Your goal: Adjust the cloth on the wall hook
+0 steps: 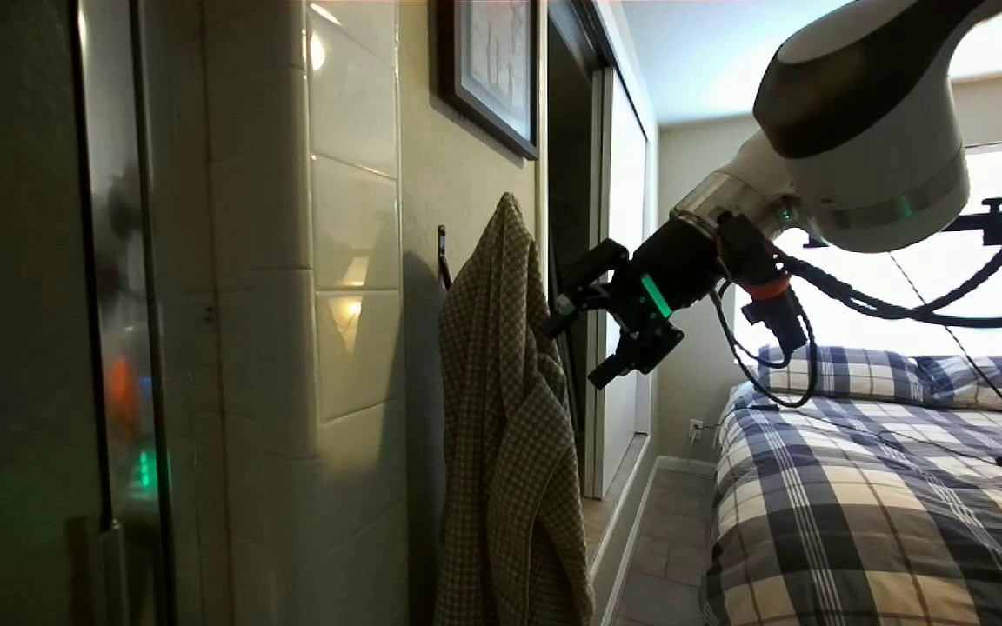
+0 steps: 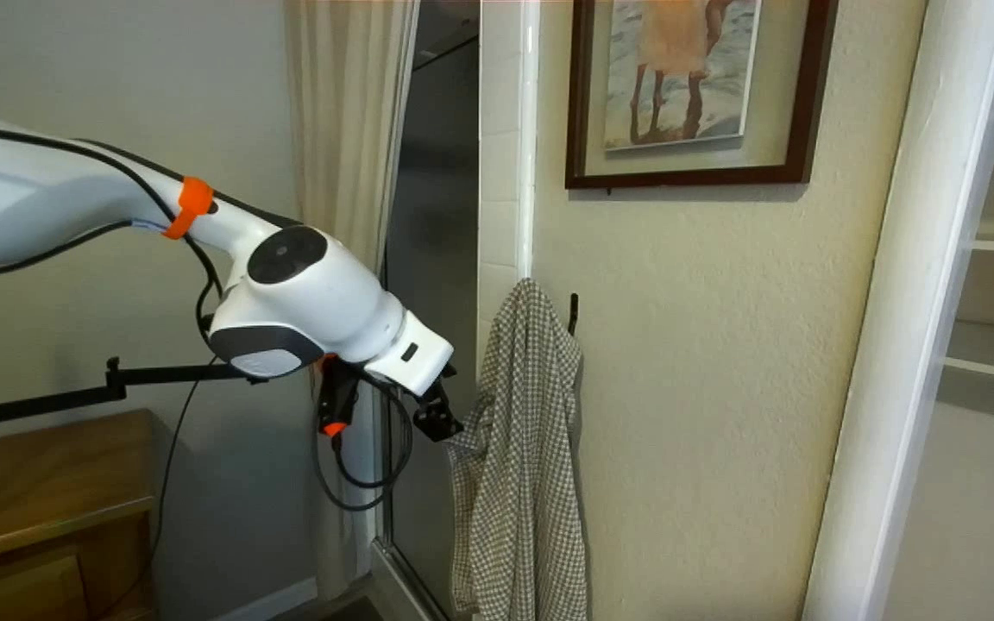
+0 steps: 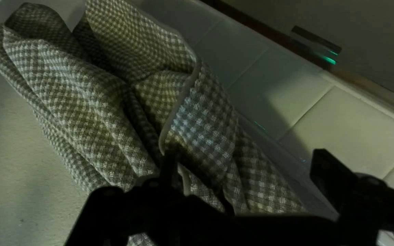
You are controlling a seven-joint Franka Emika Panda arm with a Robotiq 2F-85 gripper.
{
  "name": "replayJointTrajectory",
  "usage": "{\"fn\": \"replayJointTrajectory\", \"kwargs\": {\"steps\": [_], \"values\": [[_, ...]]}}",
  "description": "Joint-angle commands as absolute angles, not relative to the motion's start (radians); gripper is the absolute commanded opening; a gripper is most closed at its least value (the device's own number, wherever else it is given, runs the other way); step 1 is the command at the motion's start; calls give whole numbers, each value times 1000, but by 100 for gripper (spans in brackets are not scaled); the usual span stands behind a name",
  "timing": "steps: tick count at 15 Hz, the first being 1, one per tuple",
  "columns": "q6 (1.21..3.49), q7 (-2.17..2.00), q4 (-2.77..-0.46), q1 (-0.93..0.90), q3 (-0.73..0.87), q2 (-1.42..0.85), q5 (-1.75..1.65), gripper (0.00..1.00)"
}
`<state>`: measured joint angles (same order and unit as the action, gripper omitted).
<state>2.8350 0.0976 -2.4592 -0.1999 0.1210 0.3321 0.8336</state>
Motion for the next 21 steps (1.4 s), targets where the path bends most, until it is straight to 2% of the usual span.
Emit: {"fn": "replayJointTrajectory", "kwargs": {"steps": [1, 2, 5, 19, 20, 21], "values": [[2830, 362, -2446, -379, 264, 349, 975, 100], [2837, 234, -2456, -286, 187, 328, 906, 100], [2837, 316, -2453, -356, 243, 337, 936, 100], [2866, 420, -2466, -366, 312, 322, 965, 100], [2870, 435, -2463, -371, 320, 321, 973, 98], [2874, 451, -2460, -376, 328, 320, 980, 88]]}}
